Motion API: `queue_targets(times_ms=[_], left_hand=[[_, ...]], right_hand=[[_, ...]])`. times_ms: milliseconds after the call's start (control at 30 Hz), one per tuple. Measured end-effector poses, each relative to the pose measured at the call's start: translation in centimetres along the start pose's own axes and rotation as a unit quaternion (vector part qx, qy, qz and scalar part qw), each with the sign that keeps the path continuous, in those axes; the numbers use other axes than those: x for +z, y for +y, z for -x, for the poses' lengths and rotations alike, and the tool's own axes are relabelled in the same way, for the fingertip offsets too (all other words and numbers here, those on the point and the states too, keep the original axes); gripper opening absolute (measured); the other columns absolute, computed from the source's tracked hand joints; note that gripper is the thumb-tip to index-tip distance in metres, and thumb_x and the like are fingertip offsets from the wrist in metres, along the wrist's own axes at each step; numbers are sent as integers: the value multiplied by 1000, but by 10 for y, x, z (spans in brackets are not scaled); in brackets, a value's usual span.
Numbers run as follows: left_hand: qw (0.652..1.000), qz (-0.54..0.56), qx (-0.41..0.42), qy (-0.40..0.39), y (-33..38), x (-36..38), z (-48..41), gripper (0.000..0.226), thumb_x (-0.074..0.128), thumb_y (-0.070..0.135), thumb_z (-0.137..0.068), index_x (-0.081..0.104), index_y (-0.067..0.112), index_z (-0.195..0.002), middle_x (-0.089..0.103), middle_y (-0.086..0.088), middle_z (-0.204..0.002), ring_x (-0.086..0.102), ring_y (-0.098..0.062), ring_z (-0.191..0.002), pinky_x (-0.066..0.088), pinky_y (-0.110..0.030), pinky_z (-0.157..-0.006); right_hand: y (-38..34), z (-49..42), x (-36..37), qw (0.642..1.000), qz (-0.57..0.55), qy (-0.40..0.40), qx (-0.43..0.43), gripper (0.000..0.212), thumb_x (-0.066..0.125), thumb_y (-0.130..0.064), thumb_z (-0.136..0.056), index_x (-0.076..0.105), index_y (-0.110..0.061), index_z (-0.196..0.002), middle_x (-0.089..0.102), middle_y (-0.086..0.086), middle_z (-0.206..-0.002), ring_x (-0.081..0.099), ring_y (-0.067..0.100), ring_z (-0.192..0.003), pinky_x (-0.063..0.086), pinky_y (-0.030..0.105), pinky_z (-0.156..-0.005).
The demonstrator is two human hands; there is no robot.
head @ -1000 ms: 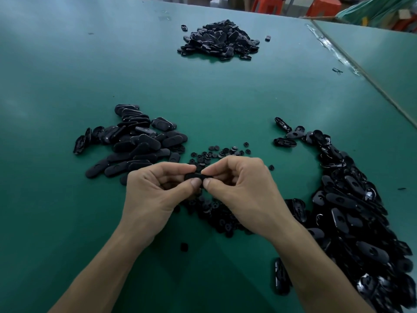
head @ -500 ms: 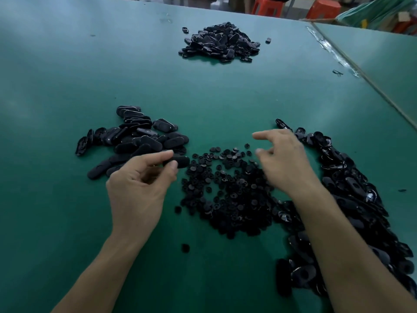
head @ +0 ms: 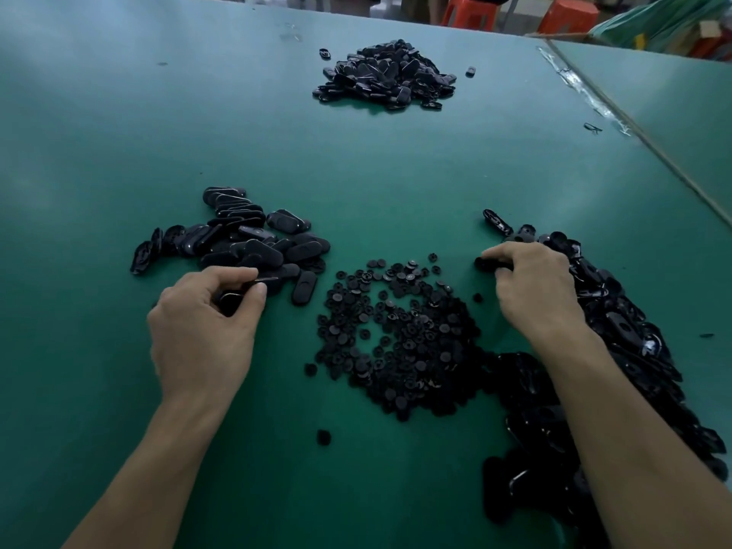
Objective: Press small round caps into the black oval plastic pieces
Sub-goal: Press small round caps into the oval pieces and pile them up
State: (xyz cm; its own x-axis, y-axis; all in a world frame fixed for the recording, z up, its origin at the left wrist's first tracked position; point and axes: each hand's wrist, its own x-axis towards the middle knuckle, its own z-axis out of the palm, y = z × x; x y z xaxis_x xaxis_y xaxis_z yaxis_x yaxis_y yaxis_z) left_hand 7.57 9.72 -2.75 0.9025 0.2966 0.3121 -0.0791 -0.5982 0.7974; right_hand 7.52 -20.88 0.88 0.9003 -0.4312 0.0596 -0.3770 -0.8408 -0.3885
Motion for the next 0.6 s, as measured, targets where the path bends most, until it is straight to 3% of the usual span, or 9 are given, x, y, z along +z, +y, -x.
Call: queue_targets(times_ms=[133, 200, 267, 333, 400, 467, 600], left_hand=[[999, -33, 6, 7, -3, 1, -1, 28, 78, 23, -84, 70, 28, -111, 55, 3, -104, 55, -14, -78, 38, -12, -64], [1000, -11, 18, 12, 1, 1, 0, 23, 76, 24, -85, 69, 28, -107, 54, 5, -100, 52, -5, -72, 38, -5, -64], [998, 20, 58, 2, 7, 2, 5, 14, 74, 22, -87, 69, 29, -98, 59, 8, -89, 55, -5, -69, 42, -6, -64], [993, 57, 99, -25, 15, 5, 13, 11, 74, 21, -88, 69, 29, -93, 64, 11, -80, 59, -9, -65, 46, -11, -61], [985, 102, 123, -65, 23, 7, 21, 8, 73, 25, -88, 70, 28, -95, 67, 16, -79, 63, -8, -65, 47, -9, -58], [975, 140, 130, -114, 29, 8, 26, 10, 73, 33, -90, 71, 31, -99, 69, 16, -77, 64, -6, -64, 46, -8, -56], [958, 197, 100, -182, 31, 7, 28, 17, 68, 47, -82, 72, 39, -97, 72, 16, -82, 54, -13, -52, 47, -21, -47]], right_hand=[[3, 2, -2, 998, -37, 46, 2, 30, 53, -9, -100, 72, -17, -122, 67, 15, -123, 66, 28, -88, 55, 35, -91], [0, 5, -2, 995, -65, 68, -19, 29, 56, -10, -100, 70, -15, -125, 71, 11, -117, 67, 23, -86, 54, 28, -91], [-8, 12, -2, 988, -137, 61, -36, 23, 64, -12, -96, 72, -16, -117, 75, 1, -98, 70, 14, -81, 55, 21, -86], [-20, 22, -2, 972, -232, 16, -39, 12, 73, -14, -90, 70, -23, -98, 73, -8, -81, 70, 6, -72, 58, 21, -73], [-31, 34, -2, 945, -321, -48, -44, 15, 78, -14, -85, 68, -25, -88, 74, -5, -77, 71, 5, -71, 56, 19, -68], [-41, 46, -2, 911, -391, -115, -65, 14, 78, -10, -85, 71, -23, -88, 76, -3, -77, 70, 6, -68, 52, 15, -64], [-55, 66, 4, 860, -452, -215, -101, 19, 72, -3, -89, 77, -21, -90, 75, 6, -76, 67, 8, -64, 51, 16, -59]])
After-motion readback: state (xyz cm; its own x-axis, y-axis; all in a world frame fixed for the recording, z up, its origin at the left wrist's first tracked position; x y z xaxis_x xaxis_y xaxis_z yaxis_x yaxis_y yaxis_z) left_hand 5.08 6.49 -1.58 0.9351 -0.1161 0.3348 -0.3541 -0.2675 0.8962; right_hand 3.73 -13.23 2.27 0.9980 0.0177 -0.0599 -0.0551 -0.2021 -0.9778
